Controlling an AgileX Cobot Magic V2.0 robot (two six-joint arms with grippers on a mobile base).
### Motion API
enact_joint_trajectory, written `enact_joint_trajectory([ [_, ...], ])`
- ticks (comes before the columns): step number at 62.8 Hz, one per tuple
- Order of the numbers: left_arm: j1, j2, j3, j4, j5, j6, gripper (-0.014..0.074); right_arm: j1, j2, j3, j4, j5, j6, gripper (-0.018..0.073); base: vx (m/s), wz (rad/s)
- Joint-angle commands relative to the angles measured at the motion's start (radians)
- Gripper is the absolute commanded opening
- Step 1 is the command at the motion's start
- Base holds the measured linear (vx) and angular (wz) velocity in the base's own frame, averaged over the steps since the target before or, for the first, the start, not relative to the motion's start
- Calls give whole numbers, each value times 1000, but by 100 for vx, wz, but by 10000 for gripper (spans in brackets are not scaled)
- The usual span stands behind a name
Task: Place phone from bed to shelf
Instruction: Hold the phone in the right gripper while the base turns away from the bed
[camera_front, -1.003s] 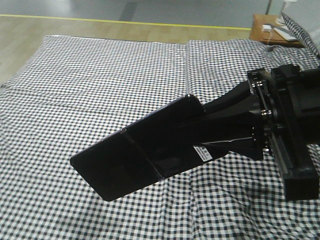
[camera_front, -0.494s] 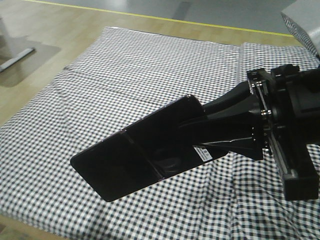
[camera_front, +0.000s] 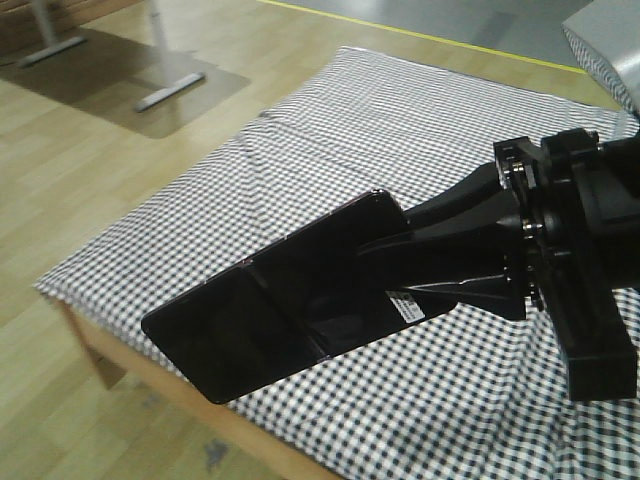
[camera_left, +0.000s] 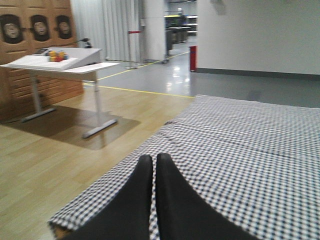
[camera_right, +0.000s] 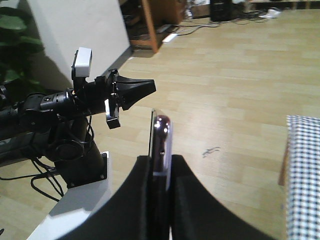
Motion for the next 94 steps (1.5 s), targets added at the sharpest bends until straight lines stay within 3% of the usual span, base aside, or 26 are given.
enact_joint_trajectory([
  [1,2,-6,-24,-11,-75,-9,1,0,-21,-25,96,51,1,-3,-14,53],
  [94,2,-6,-24,-11,-75,-9,1,0,-21,-25,96,51,1,-3,-12,49],
])
